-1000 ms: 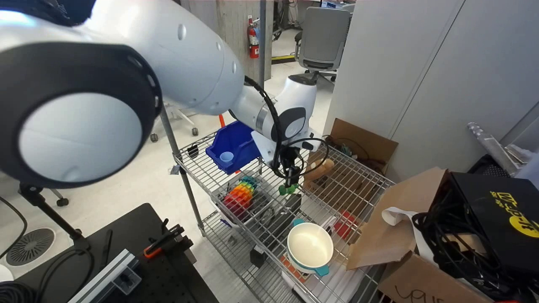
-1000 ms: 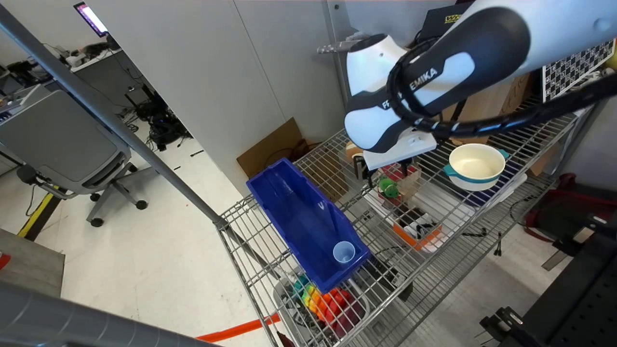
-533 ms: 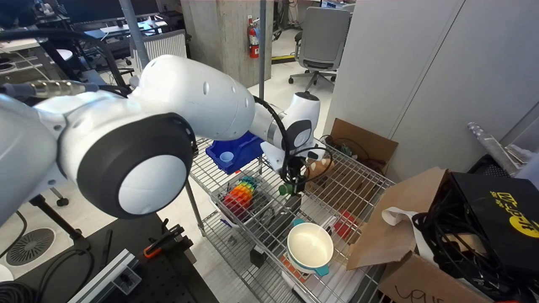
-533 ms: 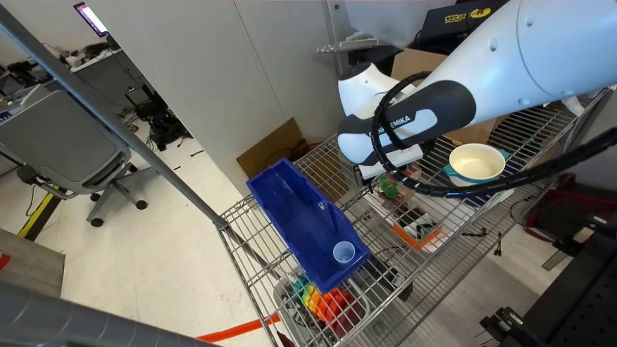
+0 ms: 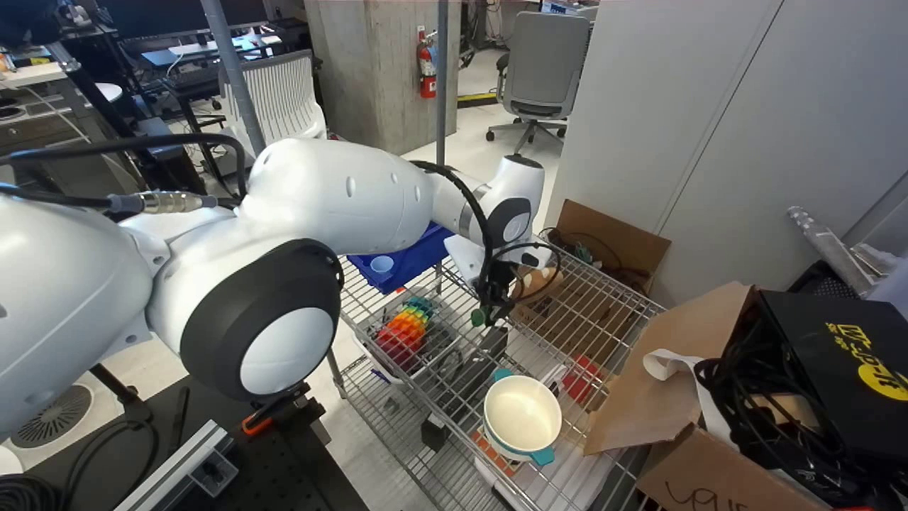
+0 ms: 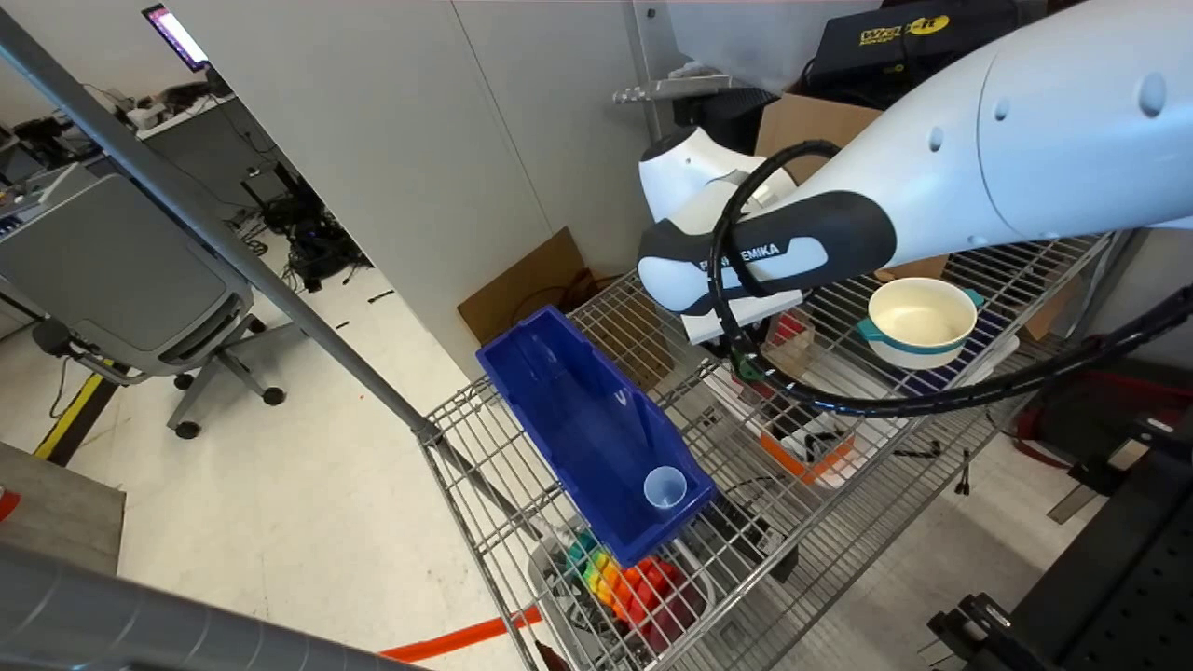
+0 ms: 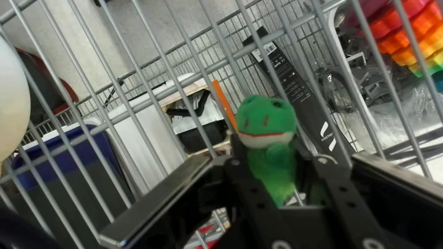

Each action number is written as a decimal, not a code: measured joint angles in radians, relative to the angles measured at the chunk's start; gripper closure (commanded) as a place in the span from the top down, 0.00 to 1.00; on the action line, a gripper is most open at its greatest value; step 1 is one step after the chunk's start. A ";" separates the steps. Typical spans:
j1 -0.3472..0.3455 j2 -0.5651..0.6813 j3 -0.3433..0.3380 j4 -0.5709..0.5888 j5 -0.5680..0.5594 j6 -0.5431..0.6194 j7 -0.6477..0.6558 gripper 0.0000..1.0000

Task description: Pick up the green toy and put it in the white bowl.

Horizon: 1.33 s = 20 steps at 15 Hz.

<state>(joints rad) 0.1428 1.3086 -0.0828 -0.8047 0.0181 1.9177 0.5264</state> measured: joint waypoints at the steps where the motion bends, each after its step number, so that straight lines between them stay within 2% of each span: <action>1: 0.002 0.005 0.000 0.016 0.000 -0.012 0.000 0.01; 3: 0.008 -0.002 0.000 0.033 0.000 -0.033 0.000 0.04; 5: 0.011 -0.026 0.001 0.035 0.000 -0.085 -0.010 0.01; 9: -0.009 -0.104 -0.013 0.004 0.000 -0.156 -0.028 0.03; 14: -0.067 -0.200 -0.085 -0.056 0.001 -0.291 0.107 0.03; 20: -0.114 -0.239 -0.140 -0.142 0.004 -0.372 0.314 0.03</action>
<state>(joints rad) 0.0286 1.0692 -0.2232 -0.9467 0.0224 1.5462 0.8406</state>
